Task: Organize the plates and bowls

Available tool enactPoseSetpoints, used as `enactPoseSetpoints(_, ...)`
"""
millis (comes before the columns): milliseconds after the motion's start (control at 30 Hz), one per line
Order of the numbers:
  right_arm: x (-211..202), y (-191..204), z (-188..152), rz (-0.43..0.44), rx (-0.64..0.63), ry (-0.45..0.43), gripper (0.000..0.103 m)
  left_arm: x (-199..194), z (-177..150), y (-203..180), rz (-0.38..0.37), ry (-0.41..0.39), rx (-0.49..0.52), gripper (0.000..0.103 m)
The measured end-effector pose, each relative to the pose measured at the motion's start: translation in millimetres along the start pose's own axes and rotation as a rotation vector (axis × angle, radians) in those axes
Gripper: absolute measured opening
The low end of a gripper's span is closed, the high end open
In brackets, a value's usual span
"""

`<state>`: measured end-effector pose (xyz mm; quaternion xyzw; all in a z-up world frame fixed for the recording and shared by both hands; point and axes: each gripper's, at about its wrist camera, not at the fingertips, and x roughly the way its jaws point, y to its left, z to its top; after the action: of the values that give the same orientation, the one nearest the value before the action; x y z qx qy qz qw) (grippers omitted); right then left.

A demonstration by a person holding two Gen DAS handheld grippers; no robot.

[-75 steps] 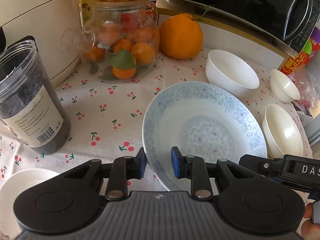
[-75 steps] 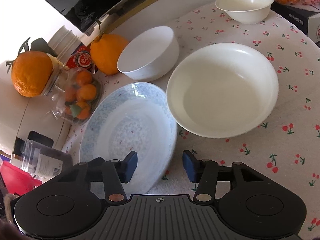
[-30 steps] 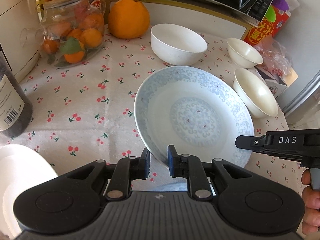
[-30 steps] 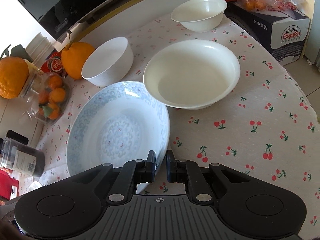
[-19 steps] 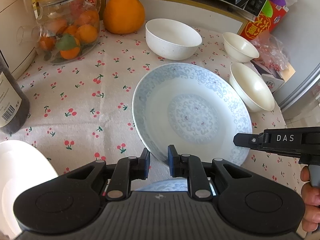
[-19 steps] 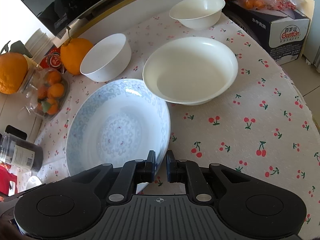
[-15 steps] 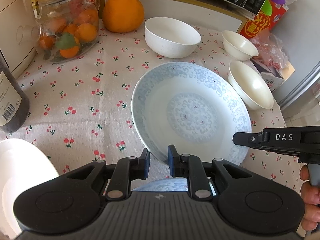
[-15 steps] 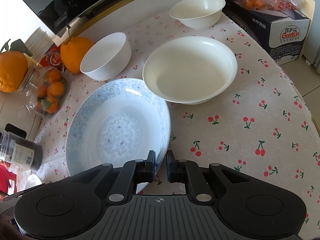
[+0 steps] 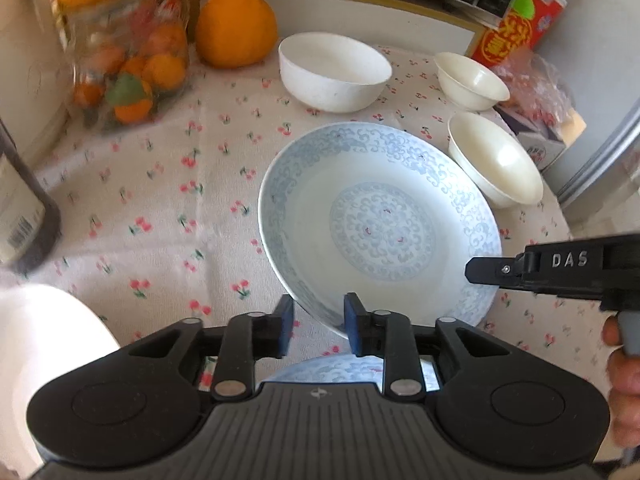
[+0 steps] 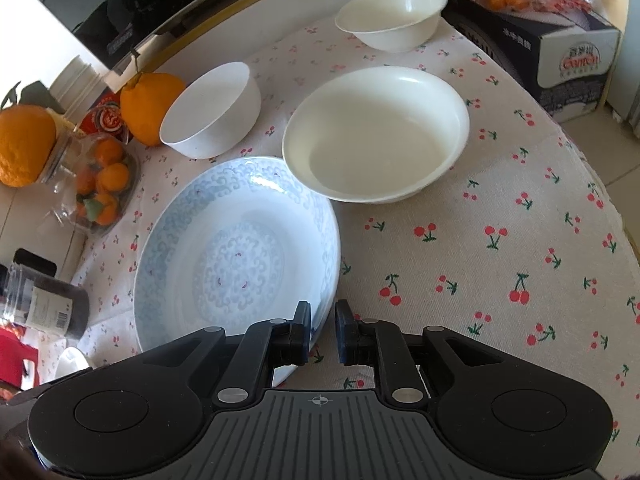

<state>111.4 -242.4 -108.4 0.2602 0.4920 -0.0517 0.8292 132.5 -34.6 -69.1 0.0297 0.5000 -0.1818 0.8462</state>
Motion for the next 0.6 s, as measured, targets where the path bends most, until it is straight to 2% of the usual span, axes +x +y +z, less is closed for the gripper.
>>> enactPoseSetpoints(67, -3.0, -1.1, -0.6, 0.019, 0.011, 0.006, 0.031, -5.0, -0.3, -2.1, 0.027, -0.02, 0.038, 0.046)
enactPoseSetpoints(100, -4.8, -1.0, -1.0, 0.029, 0.013, 0.007, 0.035, -8.1, -0.7, -2.2, 0.028, -0.03, 0.051, 0.05)
enactPoseSetpoints(167, -10.0, -0.5, -2.8, 0.043, 0.01, 0.002, 0.055, -13.9, -1.4, -1.3, 0.021, -0.043, 0.062, 0.058)
enactPoseSetpoints(233, -15.5, 0.5, -5.2, 0.051, -0.001, -0.007, 0.066, -20.5, -3.1, 0.6, 0.012, -0.053, 0.067, 0.065)
enactPoseSetpoints(267, -18.3, 1.3, -6.7, 0.054, -0.011, -0.008, 0.068, -23.2, -4.2, 0.9, 0.01, -0.057, 0.066, 0.07)
enactPoseSetpoints(367, -24.6, 4.8, -10.9, 0.062, -0.055, -0.007, 0.075, -33.1, -10.8, 3.9, 0.002, -0.073, 0.065, 0.079)
enactPoseSetpoints(467, -32.3, 11.2, -17.4, 0.06, -0.152, -0.014, 0.081, -44.2, -20.4, 3.9, -0.008, -0.084, 0.084, 0.088)
enactPoseSetpoints(600, -43.7, 18.2, -34.8, 0.056, -0.271, -0.027, 0.087, -57.3, -36.6, 2.4, -0.009, -0.099, 0.124, 0.094)
